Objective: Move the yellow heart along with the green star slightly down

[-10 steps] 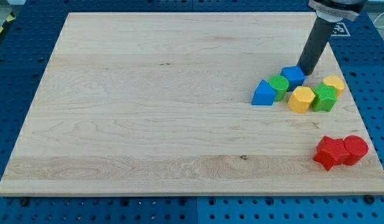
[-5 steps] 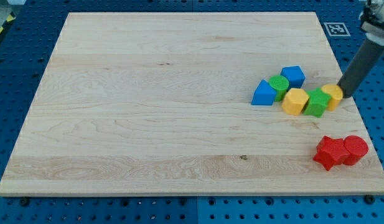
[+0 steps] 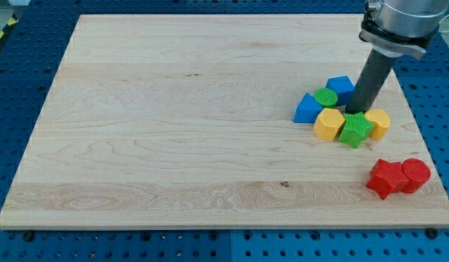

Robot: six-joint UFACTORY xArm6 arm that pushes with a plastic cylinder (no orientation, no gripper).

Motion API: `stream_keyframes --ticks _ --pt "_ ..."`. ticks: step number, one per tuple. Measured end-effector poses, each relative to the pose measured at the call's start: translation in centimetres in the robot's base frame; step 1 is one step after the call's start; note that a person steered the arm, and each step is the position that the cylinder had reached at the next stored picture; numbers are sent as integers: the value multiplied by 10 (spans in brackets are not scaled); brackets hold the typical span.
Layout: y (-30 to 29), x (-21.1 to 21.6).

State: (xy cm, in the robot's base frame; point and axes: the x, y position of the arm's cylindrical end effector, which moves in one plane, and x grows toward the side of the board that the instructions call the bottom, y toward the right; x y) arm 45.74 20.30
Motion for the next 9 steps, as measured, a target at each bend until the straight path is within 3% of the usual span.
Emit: stream_keyframes --ticks 1,3,8,9 --pt "0 18" --pt "1 -4" --pt "21 52" --pt "13 34"
